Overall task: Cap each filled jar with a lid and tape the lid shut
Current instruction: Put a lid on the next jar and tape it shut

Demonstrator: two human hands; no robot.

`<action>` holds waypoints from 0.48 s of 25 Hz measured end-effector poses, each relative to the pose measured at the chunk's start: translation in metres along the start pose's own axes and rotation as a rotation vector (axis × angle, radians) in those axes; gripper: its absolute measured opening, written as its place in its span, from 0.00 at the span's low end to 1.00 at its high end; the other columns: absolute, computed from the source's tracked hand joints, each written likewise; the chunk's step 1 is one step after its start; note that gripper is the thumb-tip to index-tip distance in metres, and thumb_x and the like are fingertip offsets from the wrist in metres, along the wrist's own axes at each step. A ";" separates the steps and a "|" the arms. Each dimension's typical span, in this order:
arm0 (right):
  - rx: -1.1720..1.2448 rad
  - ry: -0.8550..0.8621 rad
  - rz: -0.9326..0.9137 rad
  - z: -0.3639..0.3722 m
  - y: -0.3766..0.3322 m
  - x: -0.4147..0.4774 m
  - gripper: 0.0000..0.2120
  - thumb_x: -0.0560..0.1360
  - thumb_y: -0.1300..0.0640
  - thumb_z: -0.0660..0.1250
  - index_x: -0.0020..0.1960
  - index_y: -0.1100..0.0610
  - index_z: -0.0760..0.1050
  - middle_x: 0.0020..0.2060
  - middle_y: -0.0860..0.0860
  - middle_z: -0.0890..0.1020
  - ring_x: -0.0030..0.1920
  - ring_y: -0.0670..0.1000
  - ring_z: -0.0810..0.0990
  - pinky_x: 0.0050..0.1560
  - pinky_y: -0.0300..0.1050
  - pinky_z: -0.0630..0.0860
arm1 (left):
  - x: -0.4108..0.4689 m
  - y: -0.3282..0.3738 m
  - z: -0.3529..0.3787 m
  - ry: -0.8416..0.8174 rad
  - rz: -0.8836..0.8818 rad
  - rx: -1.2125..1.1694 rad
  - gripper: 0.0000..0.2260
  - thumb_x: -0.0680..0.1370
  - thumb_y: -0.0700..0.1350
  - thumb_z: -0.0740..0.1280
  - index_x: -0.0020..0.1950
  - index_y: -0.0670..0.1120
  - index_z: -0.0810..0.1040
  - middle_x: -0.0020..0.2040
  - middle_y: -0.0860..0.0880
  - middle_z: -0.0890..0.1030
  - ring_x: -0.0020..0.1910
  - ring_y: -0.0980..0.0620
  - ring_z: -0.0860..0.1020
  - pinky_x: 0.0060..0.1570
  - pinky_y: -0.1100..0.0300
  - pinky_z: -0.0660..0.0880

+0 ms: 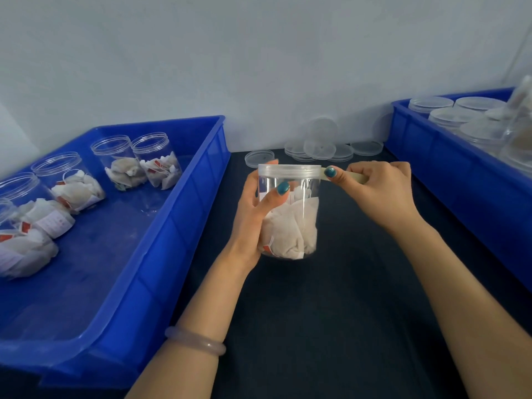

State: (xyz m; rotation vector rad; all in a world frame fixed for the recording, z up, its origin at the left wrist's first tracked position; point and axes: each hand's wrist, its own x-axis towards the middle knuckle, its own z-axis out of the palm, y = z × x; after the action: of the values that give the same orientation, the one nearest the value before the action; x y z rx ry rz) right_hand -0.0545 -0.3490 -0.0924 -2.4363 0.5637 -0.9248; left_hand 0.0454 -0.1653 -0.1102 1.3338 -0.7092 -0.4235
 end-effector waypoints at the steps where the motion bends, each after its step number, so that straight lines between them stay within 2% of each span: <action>1: 0.021 -0.012 0.007 0.001 -0.001 0.000 0.37 0.68 0.23 0.51 0.29 0.58 0.64 0.23 0.49 0.66 0.34 0.54 0.71 0.57 0.46 0.58 | 0.000 0.001 0.000 -0.027 -0.005 -0.019 0.48 0.57 0.71 0.76 0.73 0.54 0.69 0.68 0.47 0.77 0.64 0.45 0.78 0.62 0.37 0.74; 4: 0.088 -0.064 0.001 0.002 0.000 0.001 0.34 0.67 0.23 0.53 0.27 0.54 0.64 0.23 0.47 0.66 0.34 0.50 0.69 0.60 0.48 0.60 | 0.000 -0.001 -0.003 -0.097 -0.041 -0.059 0.45 0.58 0.69 0.77 0.72 0.56 0.70 0.68 0.47 0.77 0.65 0.45 0.78 0.62 0.40 0.76; 6: 0.116 -0.117 -0.024 0.001 0.003 0.002 0.35 0.67 0.22 0.52 0.30 0.53 0.73 0.24 0.50 0.70 0.35 0.48 0.71 0.60 0.48 0.59 | -0.001 -0.005 -0.005 -0.153 -0.071 -0.082 0.41 0.58 0.69 0.77 0.69 0.60 0.73 0.67 0.48 0.79 0.64 0.46 0.79 0.57 0.46 0.79; 8: 0.099 -0.153 -0.056 0.000 0.004 0.001 0.34 0.69 0.22 0.51 0.36 0.49 0.79 0.28 0.55 0.77 0.39 0.49 0.74 0.55 0.43 0.54 | 0.000 -0.007 -0.007 -0.185 -0.091 -0.033 0.39 0.58 0.72 0.76 0.67 0.65 0.73 0.65 0.52 0.80 0.64 0.50 0.79 0.55 0.51 0.80; 10: 0.098 -0.150 -0.074 -0.001 0.005 -0.001 0.29 0.70 0.25 0.53 0.38 0.47 0.80 0.33 0.57 0.80 0.44 0.49 0.75 0.53 0.42 0.53 | 0.004 -0.004 -0.007 -0.173 -0.071 0.089 0.42 0.56 0.77 0.72 0.68 0.71 0.68 0.68 0.58 0.76 0.67 0.57 0.75 0.63 0.51 0.76; 11: 0.102 -0.133 -0.074 0.000 0.006 -0.002 0.28 0.70 0.27 0.54 0.39 0.48 0.79 0.33 0.57 0.80 0.44 0.49 0.75 0.54 0.43 0.54 | 0.005 -0.002 -0.007 -0.137 -0.033 0.182 0.43 0.56 0.77 0.70 0.70 0.71 0.65 0.69 0.61 0.72 0.67 0.63 0.72 0.65 0.56 0.72; 12: 0.090 -0.105 -0.070 0.000 0.007 -0.002 0.27 0.70 0.28 0.55 0.39 0.49 0.78 0.32 0.55 0.79 0.43 0.49 0.75 0.54 0.44 0.55 | 0.006 -0.002 -0.008 -0.078 0.041 0.293 0.43 0.59 0.76 0.70 0.72 0.70 0.61 0.68 0.65 0.70 0.65 0.70 0.70 0.62 0.64 0.70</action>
State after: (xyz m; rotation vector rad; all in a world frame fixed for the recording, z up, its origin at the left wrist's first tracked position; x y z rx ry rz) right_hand -0.0571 -0.3530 -0.0976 -2.4196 0.3936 -0.8251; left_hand 0.0554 -0.1644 -0.1112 1.5809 -0.8865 -0.3493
